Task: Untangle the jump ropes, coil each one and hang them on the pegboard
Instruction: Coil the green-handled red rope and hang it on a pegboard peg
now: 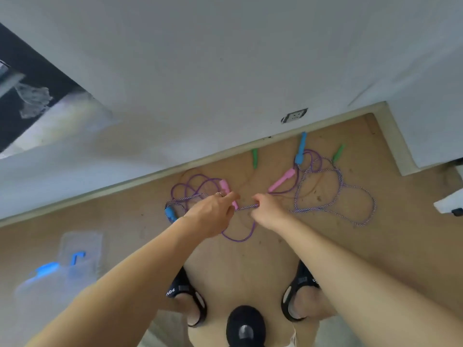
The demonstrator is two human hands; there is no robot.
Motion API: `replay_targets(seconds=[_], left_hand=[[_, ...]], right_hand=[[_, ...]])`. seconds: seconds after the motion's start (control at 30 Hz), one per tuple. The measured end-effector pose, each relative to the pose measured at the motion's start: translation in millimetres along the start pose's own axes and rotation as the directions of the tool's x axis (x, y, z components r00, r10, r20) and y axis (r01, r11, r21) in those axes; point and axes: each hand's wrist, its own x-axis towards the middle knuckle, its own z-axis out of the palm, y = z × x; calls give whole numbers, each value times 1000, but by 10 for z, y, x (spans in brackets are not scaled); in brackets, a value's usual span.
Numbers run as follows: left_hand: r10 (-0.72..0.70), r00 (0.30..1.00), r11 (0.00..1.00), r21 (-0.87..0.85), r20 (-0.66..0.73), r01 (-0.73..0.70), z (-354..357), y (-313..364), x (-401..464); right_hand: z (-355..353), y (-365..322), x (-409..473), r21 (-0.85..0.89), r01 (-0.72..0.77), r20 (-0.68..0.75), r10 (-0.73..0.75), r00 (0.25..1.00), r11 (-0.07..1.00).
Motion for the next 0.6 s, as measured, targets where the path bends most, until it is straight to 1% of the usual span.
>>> replay_targets(seconds=[0.07,0.1,0.17,0.23,0.3,0.4,0.5,0.53,0.6], left_hand=[[19,1000,999,41,-9,-18,436,-213,295],[27,1000,995,97,3,-27,650,-324,443],[20,999,987,160,43,-27,1069,-549,705],[-4,995,993,122,97,-8,1455,-764,910],[-34,992,997,73,119,26,1776,-934,1041],[-37,994,999,29,101,34,2122,-1061,1133],[-27,997,1000,-10,71,28,2325,-1136,1174],[-28,997,999,-16,69,30,2366,-1153,1177],[-24,996,1000,-11,80,25,2399,-1151,1160]], right_hand=[[395,260,484,-141,-5,71,15,997,990],[562,364,691,-216,8,105,15,994,976],[879,595,1082,-305,33,164,18,986,952],[1172,804,1360,-407,58,215,34,976,912],[1479,997,1592,-561,105,232,34,972,821],[1883,1247,1900,-702,131,216,33,976,700],[2107,1374,1979,-813,142,177,7,984,565],[2171,1400,1989,-823,128,155,2,988,554],[2254,1399,1979,-818,102,108,-22,994,566]])
